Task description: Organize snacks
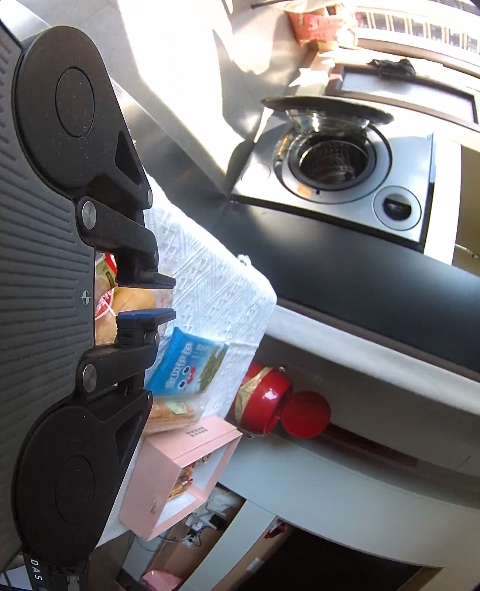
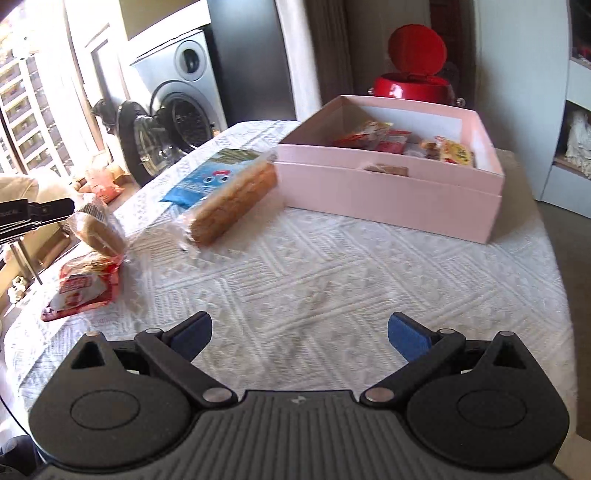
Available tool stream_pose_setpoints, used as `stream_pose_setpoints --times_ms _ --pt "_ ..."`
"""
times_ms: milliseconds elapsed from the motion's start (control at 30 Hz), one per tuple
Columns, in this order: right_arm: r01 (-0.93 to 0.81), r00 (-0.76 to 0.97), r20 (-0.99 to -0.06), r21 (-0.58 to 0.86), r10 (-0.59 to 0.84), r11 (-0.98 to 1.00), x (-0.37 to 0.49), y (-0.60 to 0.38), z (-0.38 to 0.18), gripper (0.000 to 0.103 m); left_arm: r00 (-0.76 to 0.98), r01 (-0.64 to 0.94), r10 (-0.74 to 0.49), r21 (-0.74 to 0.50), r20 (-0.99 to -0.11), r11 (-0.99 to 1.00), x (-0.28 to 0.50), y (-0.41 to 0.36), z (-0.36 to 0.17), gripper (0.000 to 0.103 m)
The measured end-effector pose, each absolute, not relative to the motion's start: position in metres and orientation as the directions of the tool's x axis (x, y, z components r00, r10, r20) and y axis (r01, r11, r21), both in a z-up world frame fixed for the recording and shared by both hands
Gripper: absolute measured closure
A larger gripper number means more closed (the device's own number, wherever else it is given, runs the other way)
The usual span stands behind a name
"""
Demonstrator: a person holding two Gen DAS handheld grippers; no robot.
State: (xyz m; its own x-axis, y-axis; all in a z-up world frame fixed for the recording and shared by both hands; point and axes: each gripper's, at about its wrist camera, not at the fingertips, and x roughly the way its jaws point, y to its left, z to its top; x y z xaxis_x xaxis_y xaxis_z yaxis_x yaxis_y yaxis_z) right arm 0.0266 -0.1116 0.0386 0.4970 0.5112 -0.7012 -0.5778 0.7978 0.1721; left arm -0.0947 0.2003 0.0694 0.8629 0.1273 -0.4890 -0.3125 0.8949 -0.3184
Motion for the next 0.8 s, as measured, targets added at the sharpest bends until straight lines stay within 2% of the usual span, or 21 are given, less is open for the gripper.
stream_pose_setpoints --times_ms 200,333,533,633,700,733,800 --pt "-0.737 0.328 -0.732 0.197 0.597 0.646 0.011 -0.021 0.048 0.001 0.873 -0.278 0.034 -0.44 -0.486 0.854 -0.102 0.221 0.062 0.088" --pt "-0.794 0.332 -0.718 0.138 0.612 0.593 0.001 0.025 0.057 0.001 0.873 -0.283 0.033 -0.452 -0.486 0.846 -0.112 0.229 0.058 0.086" --pt "-0.802 0.254 -0.761 0.179 0.597 0.569 0.001 0.081 0.04 0.001 0.867 -0.346 0.078 -0.483 -0.492 0.804 -0.124 0.248 0.052 0.084" --pt "-0.82 0.327 -0.775 0.053 0.541 0.57 -0.008 0.093 0.022 0.001 0.866 -0.343 0.076 -0.476 -0.495 0.81 -0.125 0.247 0.052 0.084" --pt "-0.84 0.351 -0.764 -0.001 0.541 0.542 -0.019 0.085 0.022 0.006 0.867 -0.335 0.07 -0.473 -0.494 0.815 -0.124 0.244 0.054 0.084" --pt "-0.847 0.338 -0.763 0.009 0.551 0.532 -0.021 0.078 0.024 0.016 0.867 -0.331 0.067 -0.472 -0.493 0.817 -0.123 0.243 0.054 0.084" --pt "-0.853 0.338 -0.766 -0.005 0.546 0.521 -0.025 0.057 0.029 0.018 0.866 -0.321 0.057 -0.466 -0.496 0.824 -0.119 0.238 0.054 0.084"
